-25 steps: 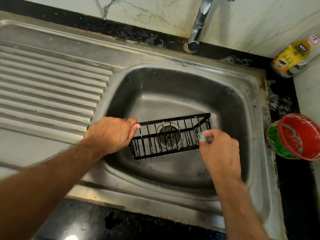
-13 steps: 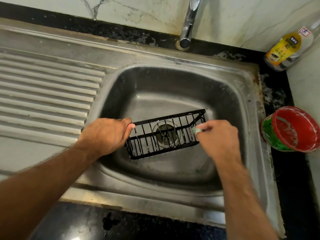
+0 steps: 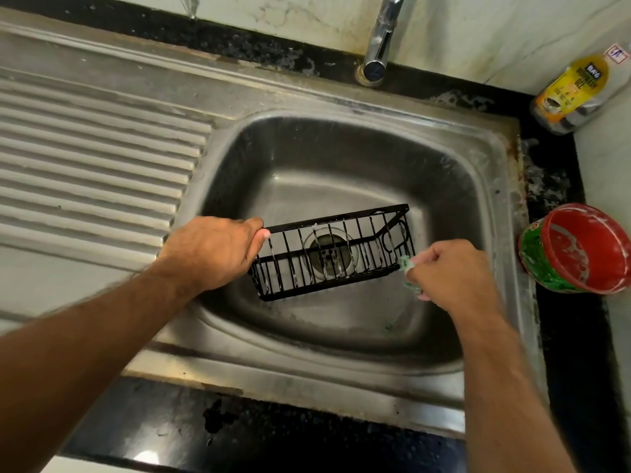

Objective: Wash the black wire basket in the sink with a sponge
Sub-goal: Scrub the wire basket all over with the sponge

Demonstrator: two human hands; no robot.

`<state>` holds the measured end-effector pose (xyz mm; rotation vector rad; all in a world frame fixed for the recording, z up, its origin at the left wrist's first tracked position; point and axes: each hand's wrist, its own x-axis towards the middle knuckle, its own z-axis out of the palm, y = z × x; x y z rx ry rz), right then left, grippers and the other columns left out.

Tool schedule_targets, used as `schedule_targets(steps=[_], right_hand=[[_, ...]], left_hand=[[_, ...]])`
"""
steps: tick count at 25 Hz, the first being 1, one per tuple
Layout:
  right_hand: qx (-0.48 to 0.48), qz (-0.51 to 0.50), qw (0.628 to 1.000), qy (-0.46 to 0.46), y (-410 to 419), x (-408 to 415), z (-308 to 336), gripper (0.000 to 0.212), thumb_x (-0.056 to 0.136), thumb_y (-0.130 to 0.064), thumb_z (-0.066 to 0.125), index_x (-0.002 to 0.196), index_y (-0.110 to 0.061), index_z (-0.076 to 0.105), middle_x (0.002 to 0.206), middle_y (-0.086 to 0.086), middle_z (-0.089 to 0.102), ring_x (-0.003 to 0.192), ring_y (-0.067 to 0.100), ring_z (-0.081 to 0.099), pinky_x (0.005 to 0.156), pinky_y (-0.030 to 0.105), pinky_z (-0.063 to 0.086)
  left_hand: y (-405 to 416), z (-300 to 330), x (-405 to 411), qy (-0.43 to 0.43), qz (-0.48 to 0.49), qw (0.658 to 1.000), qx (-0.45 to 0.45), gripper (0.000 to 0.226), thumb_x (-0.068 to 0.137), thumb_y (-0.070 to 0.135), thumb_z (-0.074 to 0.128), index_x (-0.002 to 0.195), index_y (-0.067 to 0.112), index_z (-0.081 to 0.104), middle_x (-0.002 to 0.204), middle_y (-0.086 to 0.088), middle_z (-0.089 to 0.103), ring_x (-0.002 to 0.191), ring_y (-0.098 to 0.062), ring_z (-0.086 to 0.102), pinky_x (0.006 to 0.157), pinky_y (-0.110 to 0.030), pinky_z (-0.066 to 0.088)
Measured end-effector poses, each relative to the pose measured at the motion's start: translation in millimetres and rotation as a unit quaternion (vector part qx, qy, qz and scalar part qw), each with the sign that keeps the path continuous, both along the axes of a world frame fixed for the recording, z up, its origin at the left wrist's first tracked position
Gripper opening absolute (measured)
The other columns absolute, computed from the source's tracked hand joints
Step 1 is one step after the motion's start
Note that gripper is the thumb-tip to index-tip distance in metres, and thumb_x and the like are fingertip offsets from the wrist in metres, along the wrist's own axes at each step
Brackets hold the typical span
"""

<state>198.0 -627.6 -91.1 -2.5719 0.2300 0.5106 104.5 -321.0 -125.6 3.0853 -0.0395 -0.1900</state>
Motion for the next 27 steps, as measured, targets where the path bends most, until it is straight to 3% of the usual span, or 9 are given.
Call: schedule_targets(steps=[3,7,9,11,15,18,22,25,27], right_hand=[[0.019,-0.022,0.998,-0.05,6.8,14.9,6.1,0.011,0.076,-0.022,0.074,0.071,-0.033,0.072,0.077,-0.015,0.071,0.079,0.01,0.069,0.079,0.038,0.061],[0.103,0.007,0.989,-0.106,31.9,31.9,6.9,0.01,0.084,-0.024,0.077,0.093,-0.028,0.075,0.08,-0.014,0.07,0.078,0.001,0.066,0.076,0.014,0.05],[0.098,0.003,0.988,-0.118,33.7,27.5,-0.9,0.01,0.088,-0.025,0.072,0.098,-0.027,0.074,0.086,-0.012,0.07,0.081,0.003,0.064,0.077,0.016,0.047],[0.094,-0.025,0.987,-0.128,24.7,15.3,-6.3,0.008,0.088,-0.027,0.071,0.095,-0.03,0.073,0.084,-0.015,0.069,0.08,0.002,0.064,0.08,0.02,0.05],[0.079,-0.046,0.985,-0.149,20.2,-4.2,-9.5,0.017,0.091,-0.024,0.069,0.108,-0.024,0.073,0.096,-0.005,0.075,0.082,0.006,0.065,0.078,0.012,0.05],[0.033,0.017,0.966,-0.255,43.9,-6.5,2.6,0.024,0.093,-0.019,0.067,0.116,-0.018,0.07,0.102,0.007,0.075,0.092,0.026,0.069,0.088,0.037,0.056],[0.008,0.168,0.955,-0.245,101.0,-16.4,5.7,0.026,0.094,-0.016,0.066,0.12,-0.015,0.069,0.097,0.01,0.073,0.089,0.025,0.068,0.082,0.034,0.056],[0.017,0.288,0.915,-0.284,144.2,-47.4,-13.7,0.022,0.083,-0.009,0.073,0.105,-0.014,0.074,0.091,0.005,0.071,0.087,0.024,0.064,0.078,0.037,0.057],[0.039,0.32,0.904,-0.282,148.7,-56.2,-25.2,0.02,0.088,-0.017,0.063,0.105,-0.018,0.073,0.094,0.001,0.072,0.089,0.025,0.061,0.081,0.041,0.054]], left_hand=[[-1.2,3.1,0.9,0.002,-0.007,1.0,0.0,0.051,0.101,0.052,0.008,0.102,0.023,0.051,0.088,-0.004,0.072,0.077,-0.03,0.069,0.064,-0.037,0.045],[-2.0,6.5,0.4,0.025,-0.001,1.0,-0.006,0.042,0.103,0.053,0.009,0.096,0.027,0.043,0.088,-0.003,0.07,0.077,-0.028,0.067,0.064,-0.036,0.043],[-2.2,7.8,0.7,0.032,0.0,0.999,-0.011,0.039,0.101,0.054,0.007,0.094,0.03,0.036,0.087,-0.002,0.069,0.076,-0.027,0.066,0.065,-0.036,0.046],[-1.4,4.4,0.0,0.024,0.001,1.0,-0.001,0.046,0.101,0.055,0.006,0.097,0.027,0.042,0.086,-0.002,0.07,0.075,-0.029,0.068,0.064,-0.037,0.048],[0.7,0.2,-2.1,0.008,-0.006,1.0,0.004,0.049,0.101,0.054,0.009,0.1,0.025,0.048,0.082,-0.002,0.07,0.072,-0.03,0.068,0.062,-0.037,0.049],[1.0,8.0,-2.7,0.033,-0.011,0.999,-0.021,0.034,0.102,0.049,0.02,0.104,0.027,0.046,0.088,-0.002,0.07,0.078,-0.029,0.068,0.065,-0.037,0.046],[-0.6,19.2,-3.4,0.095,0.009,0.993,-0.067,0.013,0.094,0.035,0.045,0.104,0.028,0.048,0.094,-0.002,0.071,0.084,-0.028,0.066,0.067,-0.036,0.047],[1.4,20.4,-4.0,0.092,0.035,0.993,-0.07,0.024,0.086,0.029,0.049,0.109,0.029,0.055,0.101,0.0,0.072,0.093,-0.031,0.069,0.071,-0.038,0.051],[3.4,18.4,-6.0,0.083,0.037,0.992,-0.089,0.029,0.081,0.03,0.046,0.109,0.028,0.057,0.101,0.0,0.073,0.094,-0.033,0.069,0.073,-0.039,0.055]])
